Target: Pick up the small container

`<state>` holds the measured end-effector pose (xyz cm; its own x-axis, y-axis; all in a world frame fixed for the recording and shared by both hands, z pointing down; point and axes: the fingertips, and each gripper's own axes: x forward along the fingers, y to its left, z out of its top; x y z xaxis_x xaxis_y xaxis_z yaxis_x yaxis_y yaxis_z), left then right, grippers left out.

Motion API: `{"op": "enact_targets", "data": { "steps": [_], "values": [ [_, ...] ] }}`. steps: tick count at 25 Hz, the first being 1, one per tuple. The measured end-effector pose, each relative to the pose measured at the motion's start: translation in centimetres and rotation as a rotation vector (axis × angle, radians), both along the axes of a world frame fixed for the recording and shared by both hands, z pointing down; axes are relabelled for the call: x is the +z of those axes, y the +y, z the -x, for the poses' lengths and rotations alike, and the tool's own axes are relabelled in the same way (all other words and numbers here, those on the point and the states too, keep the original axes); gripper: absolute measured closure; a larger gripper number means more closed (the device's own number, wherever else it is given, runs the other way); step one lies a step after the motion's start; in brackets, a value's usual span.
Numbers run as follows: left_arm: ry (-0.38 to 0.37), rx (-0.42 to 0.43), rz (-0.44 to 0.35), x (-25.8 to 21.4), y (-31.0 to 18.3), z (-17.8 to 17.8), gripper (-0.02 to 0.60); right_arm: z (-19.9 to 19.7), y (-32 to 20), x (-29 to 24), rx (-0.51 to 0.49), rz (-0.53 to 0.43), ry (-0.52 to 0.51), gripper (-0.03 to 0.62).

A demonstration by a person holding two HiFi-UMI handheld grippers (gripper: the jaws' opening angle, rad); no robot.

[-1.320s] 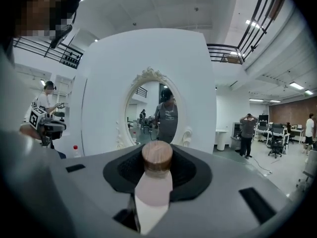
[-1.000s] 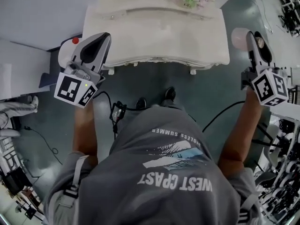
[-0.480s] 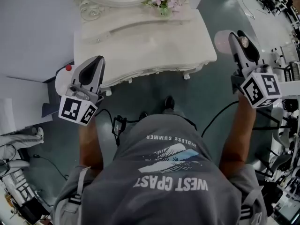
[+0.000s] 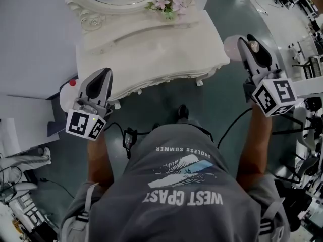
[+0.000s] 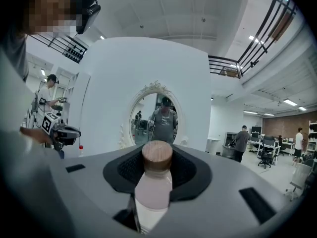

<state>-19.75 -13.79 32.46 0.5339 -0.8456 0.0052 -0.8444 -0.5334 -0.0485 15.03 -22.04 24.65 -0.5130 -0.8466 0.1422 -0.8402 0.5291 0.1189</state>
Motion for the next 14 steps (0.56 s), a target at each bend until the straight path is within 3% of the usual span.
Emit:
{"op": "enact_targets", "data": {
  "steps": [14],
  "values": [
    [0.002,0.007,0.014,0.6,-1.6,0.0,0.565,0.3,-1.8,1.0,0.003,0.020,0.009,0.450]
  ]
}}
